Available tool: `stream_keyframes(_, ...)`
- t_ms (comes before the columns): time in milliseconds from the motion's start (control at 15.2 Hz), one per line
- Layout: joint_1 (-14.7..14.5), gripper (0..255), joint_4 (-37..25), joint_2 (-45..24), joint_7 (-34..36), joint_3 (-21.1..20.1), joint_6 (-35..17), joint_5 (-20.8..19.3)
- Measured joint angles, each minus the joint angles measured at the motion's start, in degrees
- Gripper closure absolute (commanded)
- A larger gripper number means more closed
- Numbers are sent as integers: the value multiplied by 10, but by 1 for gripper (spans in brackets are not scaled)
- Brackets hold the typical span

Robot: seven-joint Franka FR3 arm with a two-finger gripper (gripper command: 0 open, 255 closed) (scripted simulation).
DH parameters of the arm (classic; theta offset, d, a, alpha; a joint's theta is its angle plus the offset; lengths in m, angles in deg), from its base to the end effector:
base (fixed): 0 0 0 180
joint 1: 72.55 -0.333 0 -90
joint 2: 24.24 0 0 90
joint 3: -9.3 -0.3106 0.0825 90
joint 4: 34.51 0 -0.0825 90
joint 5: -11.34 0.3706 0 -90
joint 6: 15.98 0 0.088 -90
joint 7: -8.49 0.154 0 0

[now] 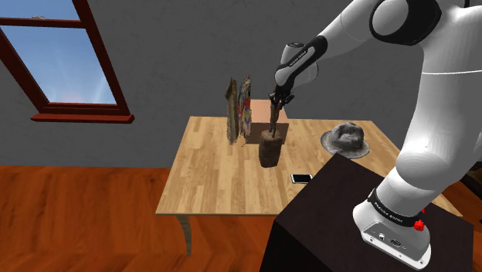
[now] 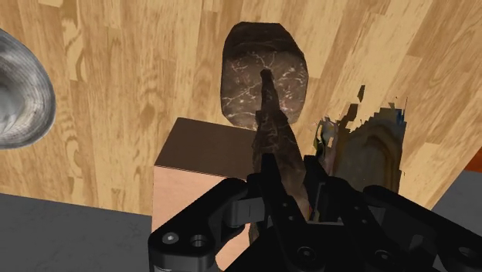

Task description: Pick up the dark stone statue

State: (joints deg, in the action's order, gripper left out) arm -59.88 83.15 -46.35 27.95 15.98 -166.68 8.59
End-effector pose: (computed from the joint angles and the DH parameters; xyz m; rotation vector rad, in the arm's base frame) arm 0.5772 -0.2020 0.2271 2.9093 -0.9400 0.2954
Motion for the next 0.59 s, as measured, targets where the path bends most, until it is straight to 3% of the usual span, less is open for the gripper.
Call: stream_keyframes(594,-4,255,-10,45,1,2,56,-4)
